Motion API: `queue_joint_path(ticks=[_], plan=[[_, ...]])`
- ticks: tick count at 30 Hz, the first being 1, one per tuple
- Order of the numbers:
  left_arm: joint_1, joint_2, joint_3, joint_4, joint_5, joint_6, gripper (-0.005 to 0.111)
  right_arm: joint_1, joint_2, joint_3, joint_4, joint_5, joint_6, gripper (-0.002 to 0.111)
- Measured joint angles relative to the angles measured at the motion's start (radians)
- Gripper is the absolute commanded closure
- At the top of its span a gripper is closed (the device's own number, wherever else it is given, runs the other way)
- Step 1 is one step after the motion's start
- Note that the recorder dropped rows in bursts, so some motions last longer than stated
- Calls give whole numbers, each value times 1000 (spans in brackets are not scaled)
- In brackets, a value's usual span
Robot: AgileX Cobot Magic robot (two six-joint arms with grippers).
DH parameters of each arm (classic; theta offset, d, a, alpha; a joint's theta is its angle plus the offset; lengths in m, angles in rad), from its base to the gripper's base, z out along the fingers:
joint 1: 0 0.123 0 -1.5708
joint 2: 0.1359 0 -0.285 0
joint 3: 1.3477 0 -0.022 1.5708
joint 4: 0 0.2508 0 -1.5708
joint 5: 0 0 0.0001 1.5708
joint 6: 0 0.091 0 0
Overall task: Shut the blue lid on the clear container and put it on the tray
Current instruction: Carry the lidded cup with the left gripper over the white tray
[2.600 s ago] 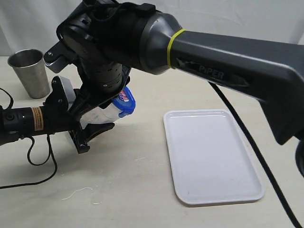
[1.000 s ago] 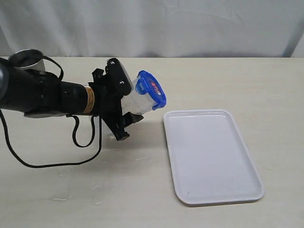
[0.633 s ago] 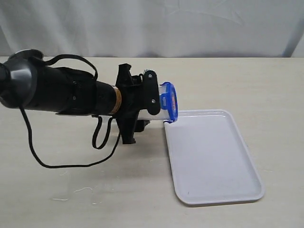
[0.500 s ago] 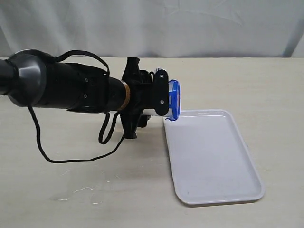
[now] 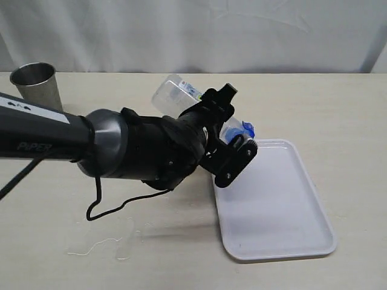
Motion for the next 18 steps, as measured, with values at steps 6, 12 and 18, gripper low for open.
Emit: queue_joint_path(ticks=[6,12,18], plan=[[-41,15,0,11,-4,33,107,0,0,0,0,0,0,104],[-64,15,0,14,-62,38,107,0,0,0,0,0,0,104],[-78,16,0,19,-112,38,107,0,0,0,0,0,0,104]])
